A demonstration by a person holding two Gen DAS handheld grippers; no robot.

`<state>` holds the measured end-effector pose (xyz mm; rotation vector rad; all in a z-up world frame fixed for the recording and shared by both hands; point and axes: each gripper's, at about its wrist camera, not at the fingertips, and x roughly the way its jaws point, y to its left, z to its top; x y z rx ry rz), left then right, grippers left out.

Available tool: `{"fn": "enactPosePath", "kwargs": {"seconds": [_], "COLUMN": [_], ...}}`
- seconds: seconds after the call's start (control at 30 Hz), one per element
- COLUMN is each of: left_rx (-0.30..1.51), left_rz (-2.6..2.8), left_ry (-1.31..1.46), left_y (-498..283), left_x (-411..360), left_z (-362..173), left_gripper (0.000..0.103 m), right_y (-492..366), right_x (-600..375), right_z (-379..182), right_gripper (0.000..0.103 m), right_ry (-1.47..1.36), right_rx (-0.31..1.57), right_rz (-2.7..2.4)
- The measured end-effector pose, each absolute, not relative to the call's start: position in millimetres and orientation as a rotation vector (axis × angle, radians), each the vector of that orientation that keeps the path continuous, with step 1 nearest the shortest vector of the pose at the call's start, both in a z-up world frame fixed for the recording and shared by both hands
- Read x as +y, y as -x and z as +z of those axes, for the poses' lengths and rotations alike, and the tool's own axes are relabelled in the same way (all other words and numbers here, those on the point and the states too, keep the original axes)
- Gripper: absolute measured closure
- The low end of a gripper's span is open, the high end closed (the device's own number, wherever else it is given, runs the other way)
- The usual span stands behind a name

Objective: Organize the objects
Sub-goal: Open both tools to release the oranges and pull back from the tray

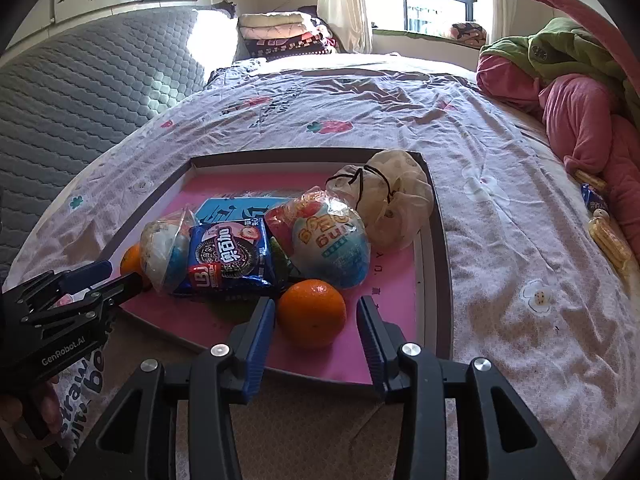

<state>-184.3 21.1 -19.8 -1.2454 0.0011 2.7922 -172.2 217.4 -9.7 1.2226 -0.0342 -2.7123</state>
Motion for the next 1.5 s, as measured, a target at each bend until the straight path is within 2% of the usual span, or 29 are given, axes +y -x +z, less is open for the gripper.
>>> {"fn": "enactPosePath", "kwargs": {"seconds": [0.13,0.27,0.6,0.77,1.03,1.13,1.5], "left_rx": [-0.006,-0.016,0.005,0.024,0.046,0.043,0.03], "left_rz": [2.796,2.807,2.828,2.833,2.846,2.852,2.856], "left_ry": [1.223,1.197,1.157,1.128,1.085,1.075,1.072], "left_y": [180,176,168,160,148,144,124], "left_x": [22,21,22,26,30,30,36], "left_z": [-14,-7,3,9,18,20,24], "left_gripper": [0.05,0.043,0.041,0.036,0.035,0.033,0.026], "right_y": [170,167,159,152,140,136,115], "right_x": [219,219,217,218,216,216,212], "right_z": [-5,2,14,23,34,38,47], "right_gripper": [0.059,0.056,0.05,0.042,0.036,0.031,0.024], "right_ry": [-1.208,-1.181,-1.134,-1.09,-1.029,-1.0,-0.922], "right_rx": [-0.039,-0.04,-0.025,-0.031,-0.02,-0.023,-0.027], "right_rz": [-2.719,-2.727,-2.752,-2.77,-2.789,-2.803,-2.816]}}
